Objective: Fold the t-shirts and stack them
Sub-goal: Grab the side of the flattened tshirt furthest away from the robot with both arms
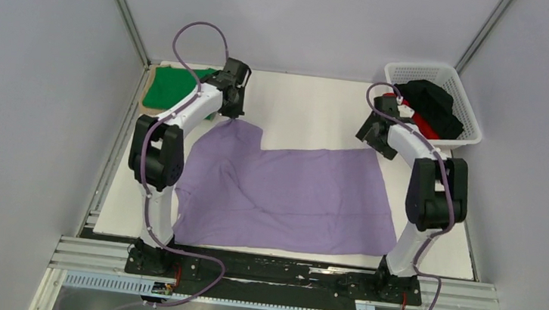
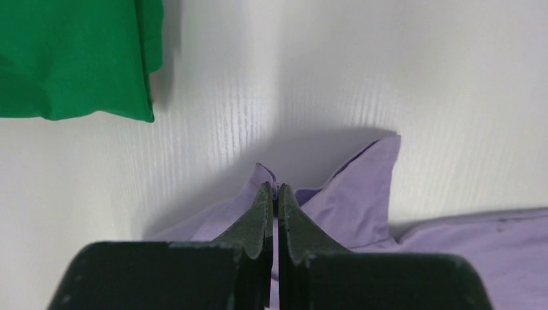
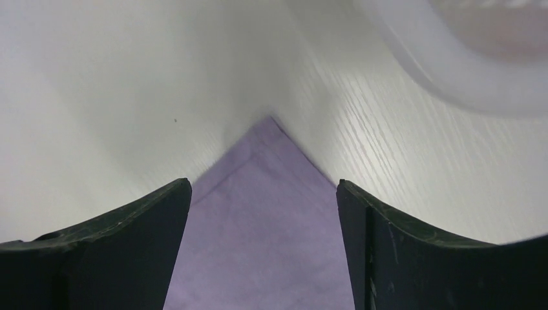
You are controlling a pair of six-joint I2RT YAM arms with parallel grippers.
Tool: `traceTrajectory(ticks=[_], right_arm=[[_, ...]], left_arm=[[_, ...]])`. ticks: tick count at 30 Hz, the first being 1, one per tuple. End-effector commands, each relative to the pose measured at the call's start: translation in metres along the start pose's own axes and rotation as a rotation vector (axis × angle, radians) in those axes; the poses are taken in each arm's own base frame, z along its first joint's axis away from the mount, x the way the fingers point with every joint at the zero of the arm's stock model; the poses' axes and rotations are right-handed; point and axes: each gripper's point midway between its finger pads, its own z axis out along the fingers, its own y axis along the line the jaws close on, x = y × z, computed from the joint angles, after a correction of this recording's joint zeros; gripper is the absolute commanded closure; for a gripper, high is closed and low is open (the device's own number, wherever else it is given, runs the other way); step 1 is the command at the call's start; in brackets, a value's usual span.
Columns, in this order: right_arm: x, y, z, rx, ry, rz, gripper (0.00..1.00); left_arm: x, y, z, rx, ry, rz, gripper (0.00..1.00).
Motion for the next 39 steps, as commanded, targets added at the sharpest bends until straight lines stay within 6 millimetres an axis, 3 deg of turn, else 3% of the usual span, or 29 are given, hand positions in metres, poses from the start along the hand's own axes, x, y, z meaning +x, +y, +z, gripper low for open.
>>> traceTrajectory(ticks=[1, 6, 15, 18, 20, 26, 31, 39], right_arm=[[-0.028, 0.006, 0.023, 0.084, -0.022, -0.096, 0.19], [-0.029, 0.008, 0.045, 0.144, 0.022, -0.147, 0.25], [0.007, -0.007, 0.054, 0.191, 0.144, -0.186, 0.39], [0.011, -0.011, 0.051, 0.198, 0.15, -0.182, 0.53], [0.009, -0.012, 0.048, 0.198, 0.142, -0.176, 0.7], [-0.006, -0.004, 0.031, 0.165, 0.089, -0.159, 0.99], [-0.007, -0.002, 0.002, 0.134, 0.038, -0.166, 1.0], [0.028, -0.022, -0.044, 0.111, 0.026, -0.16, 1.0]], left_arm=[[-0.022, -0.012, -0.032, 0.062, -0.121, 0.049, 1.0], [-0.012, -0.014, -0.046, 0.077, -0.142, 0.076, 1.0], [0.004, -0.021, -0.067, 0.125, -0.163, 0.117, 1.0], [0.008, -0.026, -0.072, 0.145, -0.174, 0.133, 1.0], [0.01, -0.026, -0.075, 0.149, -0.177, 0.137, 1.0], [0.022, -0.024, -0.087, 0.166, -0.189, 0.145, 1.0], [0.034, -0.024, -0.101, 0.191, -0.201, 0.144, 1.0], [0.073, -0.015, -0.134, 0.176, -0.211, 0.124, 1.0]])
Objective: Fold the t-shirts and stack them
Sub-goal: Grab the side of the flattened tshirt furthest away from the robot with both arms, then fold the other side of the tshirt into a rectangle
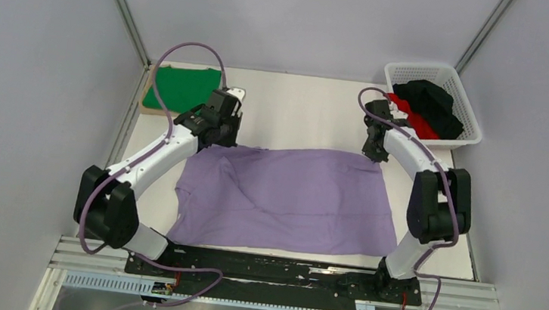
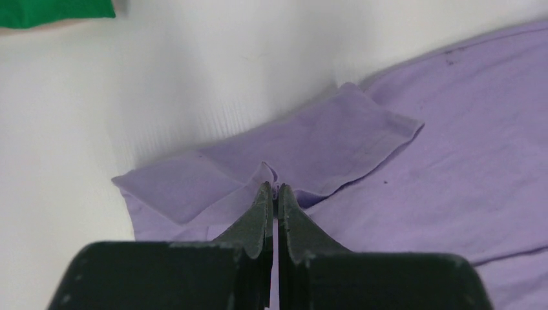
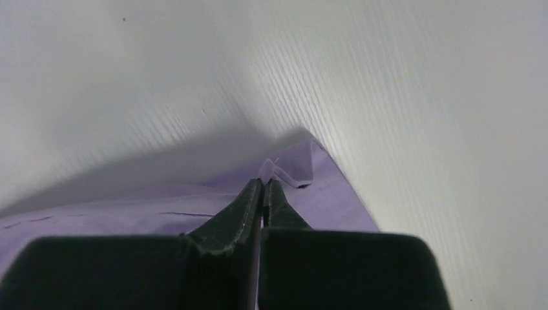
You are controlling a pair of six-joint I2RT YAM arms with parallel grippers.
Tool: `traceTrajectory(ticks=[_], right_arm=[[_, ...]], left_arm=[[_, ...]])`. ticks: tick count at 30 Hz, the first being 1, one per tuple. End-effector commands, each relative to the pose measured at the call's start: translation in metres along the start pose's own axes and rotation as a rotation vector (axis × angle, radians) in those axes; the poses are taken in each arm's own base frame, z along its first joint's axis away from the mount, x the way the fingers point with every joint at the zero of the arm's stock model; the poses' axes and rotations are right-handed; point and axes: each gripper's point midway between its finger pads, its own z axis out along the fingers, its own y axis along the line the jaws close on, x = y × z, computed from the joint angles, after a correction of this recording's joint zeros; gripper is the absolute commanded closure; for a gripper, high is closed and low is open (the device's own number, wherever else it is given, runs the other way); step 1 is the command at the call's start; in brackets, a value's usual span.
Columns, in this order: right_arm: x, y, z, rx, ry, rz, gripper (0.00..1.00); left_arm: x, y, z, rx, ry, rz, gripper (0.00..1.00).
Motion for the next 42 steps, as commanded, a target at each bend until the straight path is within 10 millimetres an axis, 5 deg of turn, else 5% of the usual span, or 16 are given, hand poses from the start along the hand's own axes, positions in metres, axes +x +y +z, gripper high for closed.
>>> traceTrajectory(ticks=[1, 8, 19, 26, 39, 42], right_arm=[[0.015, -0.014, -0.029, -0.003, -0.039, 0.028, 1.0], [0.05, -0.042, -0.058, 0.009, -0.023, 0.02, 1.0], [0.063, -0.076, -0.086, 0.056, -0.036, 0.008, 0.98], [0.067, -0.091, -0.091, 0.082, -0.048, -0.063, 0.98], [0.066, -0.067, -0.112, -0.102, -0.084, -0.129, 0.88], [0.06, -0.07, -0.124, -0.129, -0.135, -0.104, 0.87]], left_arm=[[0.006, -0.002, -0.033, -0.003, -0.067, -0.035, 1.0], [0.052, -0.013, -0.066, 0.01, -0.031, -0.105, 1.0], [0.113, 0.008, -0.114, -0.089, 0.088, -0.167, 1.0], [0.125, 0.013, -0.141, -0.08, 0.114, -0.231, 1.0], [0.184, -0.007, -0.143, -0.038, 0.39, -0.254, 1.0], [0.21, 0.001, -0.155, -0.094, 0.518, -0.234, 0.87]])
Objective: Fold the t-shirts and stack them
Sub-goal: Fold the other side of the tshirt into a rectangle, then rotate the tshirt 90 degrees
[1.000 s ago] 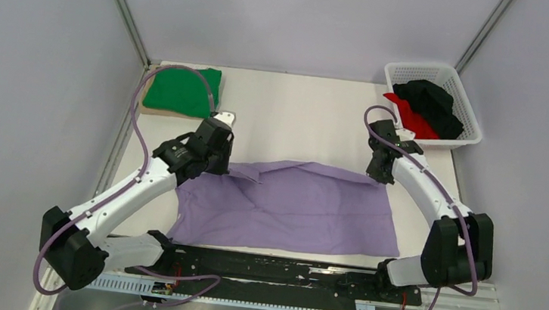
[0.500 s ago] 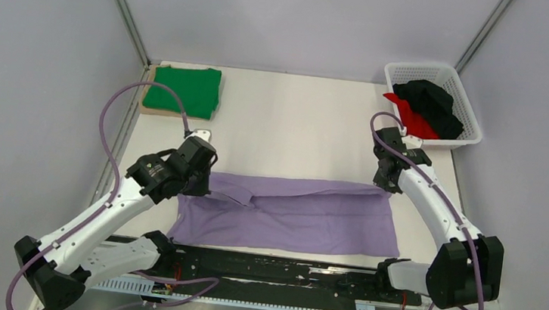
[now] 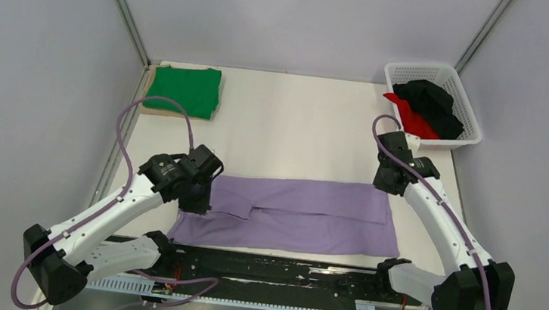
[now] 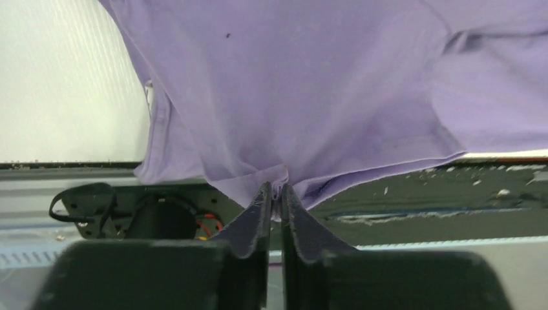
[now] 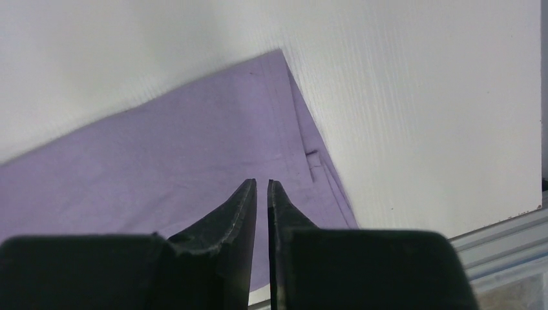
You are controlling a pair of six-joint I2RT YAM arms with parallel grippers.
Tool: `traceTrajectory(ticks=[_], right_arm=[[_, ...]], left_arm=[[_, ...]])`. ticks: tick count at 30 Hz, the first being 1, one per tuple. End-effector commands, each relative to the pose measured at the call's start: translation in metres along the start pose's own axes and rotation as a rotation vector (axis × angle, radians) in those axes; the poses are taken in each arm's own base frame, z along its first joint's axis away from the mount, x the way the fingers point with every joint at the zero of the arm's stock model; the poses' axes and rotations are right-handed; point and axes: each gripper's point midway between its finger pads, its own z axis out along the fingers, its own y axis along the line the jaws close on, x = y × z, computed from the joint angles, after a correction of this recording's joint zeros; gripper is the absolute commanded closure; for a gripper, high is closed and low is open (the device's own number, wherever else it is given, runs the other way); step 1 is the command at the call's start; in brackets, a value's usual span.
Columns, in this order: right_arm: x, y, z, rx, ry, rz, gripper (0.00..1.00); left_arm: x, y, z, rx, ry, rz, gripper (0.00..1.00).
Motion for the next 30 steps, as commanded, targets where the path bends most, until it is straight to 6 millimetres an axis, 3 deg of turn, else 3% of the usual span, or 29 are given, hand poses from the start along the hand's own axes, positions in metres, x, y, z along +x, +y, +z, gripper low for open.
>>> traceTrajectory(ticks=[1, 6, 7, 8, 10, 11, 14, 17, 22, 26, 30], right_arm=[[-0.018, 0.0, -0.024, -0.063, -0.117, 0.024, 0.85], [-0.023, -0.015, -0.028, -0.001, -0.177, 0.121, 0.63], [-0.026, -0.018, -0.029, 0.015, -0.197, 0.158, 0.54], [-0.029, -0.021, -0.031, 0.026, -0.215, 0.188, 0.43], [-0.035, -0.022, -0.035, 0.028, -0.251, 0.26, 0.05], [-0.038, -0.02, -0.035, 0.017, -0.262, 0.279, 0.01], [-0.042, -0.003, -0.032, -0.06, -0.262, 0.31, 0.0], [-0.04, 0.033, -0.025, -0.224, -0.219, 0.264, 0.0], [-0.012, 0.098, -0.005, -0.51, -0.069, 0.205, 0.0], [0.007, 0.114, 0.021, -0.558, -0.018, 0.2, 0.0], [0.028, 0.124, 0.043, -0.567, 0.06, 0.202, 0.0]], left_arm=[[0.043, 0.016, -0.005, -0.078, 0.19, -0.02, 0.76], [0.063, -0.002, -0.004, 0.046, 0.279, 0.008, 0.4], [0.062, -0.006, -0.004, 0.071, 0.274, 0.011, 0.14], [0.062, -0.01, -0.006, 0.098, 0.271, 0.018, 0.07], [0.051, -0.012, -0.009, 0.104, 0.221, 0.021, 0.01], [0.041, -0.017, -0.013, 0.118, 0.181, 0.019, 0.0], [0.006, -0.033, -0.015, 0.16, 0.037, 0.002, 0.0], [-0.037, -0.062, -0.003, 0.25, -0.132, -0.031, 0.0], [-0.062, -0.079, 0.059, 0.307, -0.162, -0.192, 0.0], [-0.075, -0.077, 0.107, 0.355, -0.185, -0.357, 0.0], [-0.088, -0.068, 0.148, 0.295, -0.21, -0.443, 0.0]])
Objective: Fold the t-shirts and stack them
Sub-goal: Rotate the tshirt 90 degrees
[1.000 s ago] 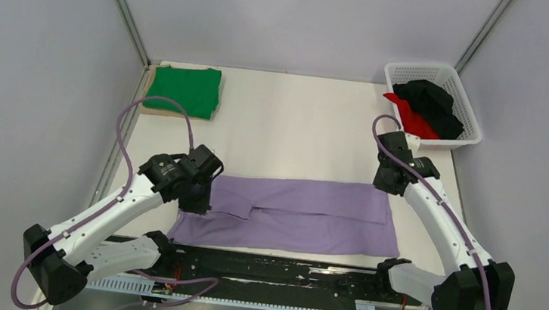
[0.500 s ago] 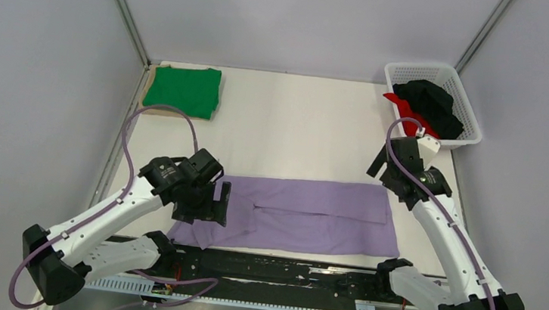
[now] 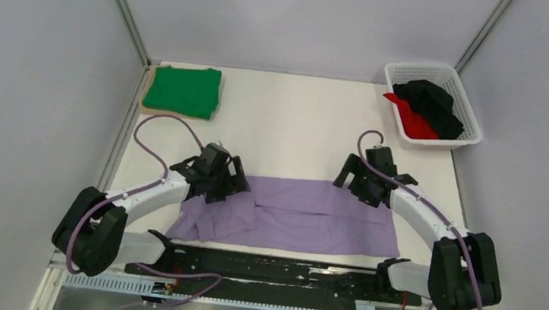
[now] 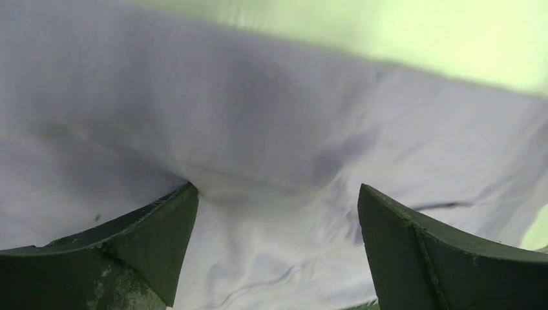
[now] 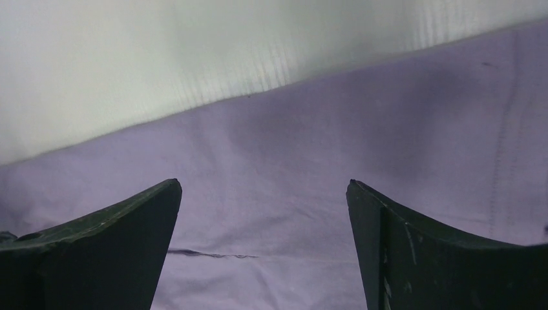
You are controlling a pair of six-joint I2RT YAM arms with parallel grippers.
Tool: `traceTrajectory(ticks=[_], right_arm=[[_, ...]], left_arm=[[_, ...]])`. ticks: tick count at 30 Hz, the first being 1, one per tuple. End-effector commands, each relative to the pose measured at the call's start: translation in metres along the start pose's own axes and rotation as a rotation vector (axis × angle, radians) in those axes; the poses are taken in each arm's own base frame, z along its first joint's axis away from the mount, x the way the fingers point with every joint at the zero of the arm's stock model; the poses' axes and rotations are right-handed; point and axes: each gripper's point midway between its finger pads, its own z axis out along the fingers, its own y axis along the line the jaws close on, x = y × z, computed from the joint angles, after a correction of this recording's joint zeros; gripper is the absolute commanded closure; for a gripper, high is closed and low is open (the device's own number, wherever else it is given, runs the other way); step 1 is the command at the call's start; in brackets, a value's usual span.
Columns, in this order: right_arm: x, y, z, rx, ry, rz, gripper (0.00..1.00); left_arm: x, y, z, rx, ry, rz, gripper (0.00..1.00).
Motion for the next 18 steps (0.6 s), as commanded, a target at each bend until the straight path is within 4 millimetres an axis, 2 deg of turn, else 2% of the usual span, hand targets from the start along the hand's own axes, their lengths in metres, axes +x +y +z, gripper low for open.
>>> traceTrajectory(ticks=[1, 2, 3, 4, 6, 7, 8, 9, 10, 11, 12, 13, 14, 15, 18], right_arm=[[-0.002, 0.028, 0.017, -0.138, 0.009, 0.024, 0.0], [0.001, 0.027, 0.019, -0.135, 0.023, 0.028, 0.0], [0.005, 0.026, 0.021, -0.132, 0.036, 0.036, 0.0], [0.009, 0.024, 0.022, -0.132, 0.048, 0.044, 0.0], [0.018, 0.021, 0.022, -0.133, 0.068, 0.049, 0.0], [0.023, 0.019, 0.02, -0.138, 0.078, 0.051, 0.0], [0.029, 0.018, 0.019, -0.146, 0.091, 0.052, 0.0], [0.035, 0.018, 0.016, -0.161, 0.104, 0.049, 0.0], [0.042, 0.019, 0.014, -0.178, 0.12, 0.045, 0.0], [0.051, 0.02, 0.011, -0.196, 0.143, 0.038, 0.0], [0.059, 0.024, 0.008, -0.225, 0.166, 0.024, 0.0], [0.07, 0.028, 0.004, -0.252, 0.198, 0.007, 0.0], [0.08, 0.033, 0.0, -0.282, 0.229, -0.016, 0.0], [0.092, 0.039, -0.005, -0.311, 0.261, -0.045, 0.0], [0.119, 0.06, -0.016, -0.403, 0.327, -0.146, 0.0]], left_arm=[[-0.046, -0.022, 0.042, 0.075, -0.16, -0.126, 0.0], [-0.055, -0.026, 0.046, 0.074, -0.17, -0.137, 0.0], [-0.059, -0.016, 0.058, 0.036, -0.158, -0.156, 0.0], [-0.076, -0.021, 0.06, 0.041, -0.187, -0.175, 0.0], [-0.102, -0.016, 0.075, -0.005, -0.215, -0.208, 0.0], [-0.118, -0.026, 0.085, 0.004, -0.207, -0.212, 0.0], [-0.13, -0.024, 0.09, 0.001, -0.205, -0.231, 0.0], [-0.15, -0.038, 0.101, 0.023, -0.205, -0.22, 0.0], [-0.161, -0.041, 0.106, 0.021, -0.206, -0.222, 0.0], [-0.187, -0.059, 0.119, 0.037, -0.221, -0.203, 0.0], [-0.188, -0.06, 0.126, 0.013, -0.182, -0.198, 0.0], [-0.21, -0.084, 0.141, 0.049, -0.168, -0.186, 0.0], [-0.208, -0.088, 0.148, 0.038, -0.113, -0.184, 0.0], [-0.215, -0.107, 0.163, 0.09, -0.063, -0.177, 0.0], [-0.226, -0.149, 0.183, 0.234, -0.006, -0.226, 0.0]])
